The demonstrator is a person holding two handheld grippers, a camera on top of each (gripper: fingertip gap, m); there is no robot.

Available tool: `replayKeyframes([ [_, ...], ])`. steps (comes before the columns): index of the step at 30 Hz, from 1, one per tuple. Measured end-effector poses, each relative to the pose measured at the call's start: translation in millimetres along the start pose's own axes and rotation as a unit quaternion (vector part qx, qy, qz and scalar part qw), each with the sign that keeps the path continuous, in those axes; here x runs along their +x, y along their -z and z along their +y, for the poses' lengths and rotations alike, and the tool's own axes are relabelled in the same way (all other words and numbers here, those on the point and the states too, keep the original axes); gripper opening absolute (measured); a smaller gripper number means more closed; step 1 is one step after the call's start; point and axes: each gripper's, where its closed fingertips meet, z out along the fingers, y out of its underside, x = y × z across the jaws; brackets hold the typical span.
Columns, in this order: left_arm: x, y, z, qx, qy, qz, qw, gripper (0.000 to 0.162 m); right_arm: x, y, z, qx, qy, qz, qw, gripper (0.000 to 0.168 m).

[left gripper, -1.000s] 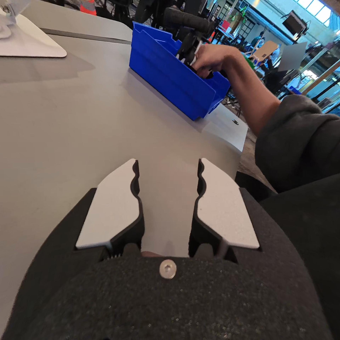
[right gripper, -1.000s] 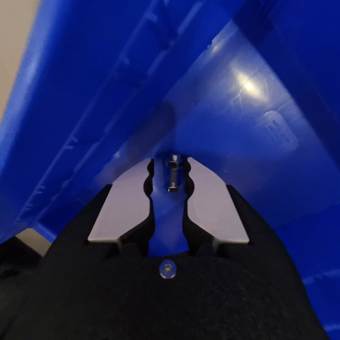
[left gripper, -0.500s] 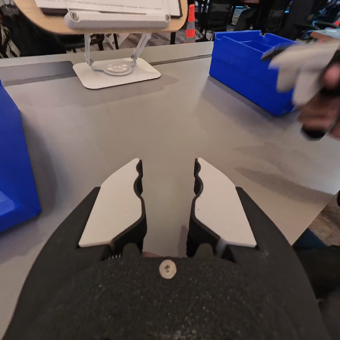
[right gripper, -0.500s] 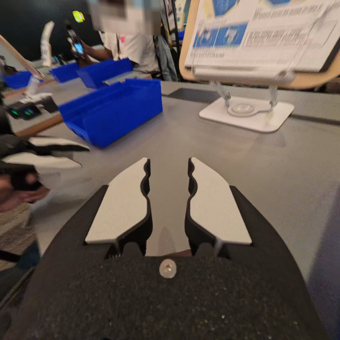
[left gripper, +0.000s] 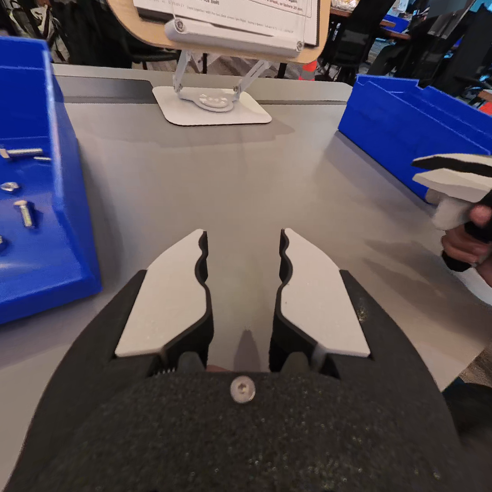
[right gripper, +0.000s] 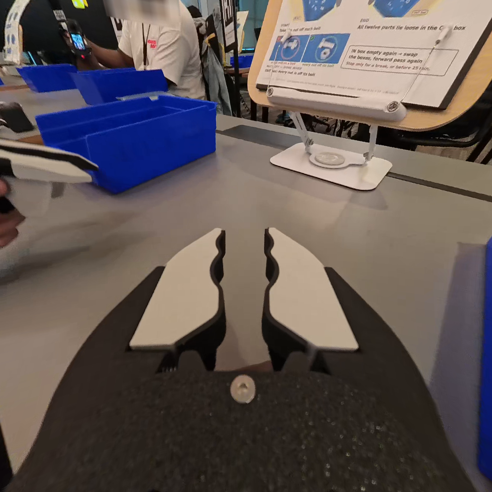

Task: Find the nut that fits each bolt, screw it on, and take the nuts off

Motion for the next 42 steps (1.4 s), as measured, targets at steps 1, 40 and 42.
replayKeyframes([
  [1,-2.9,3.0,-1.9,-0.002,0.0,-0.008,1.0,0.051,1.8,2.4,-0.3,0.0,0.008,0.005,1.0,0.027],
  [40,-228.3,-15.6,19.1,-0.466,-0.238,0.008,0.852,0.017,11.3,6.6,12.9,-0.016,-0.013,-0.007,1.0,0.018],
  [42,-202.3,-9.2,-5.8,-0.423,-0.243,0.036,0.872,0.017,11.2,6.4,13.0,-0.017,-0.013,-0.007,1.0,0.017],
])
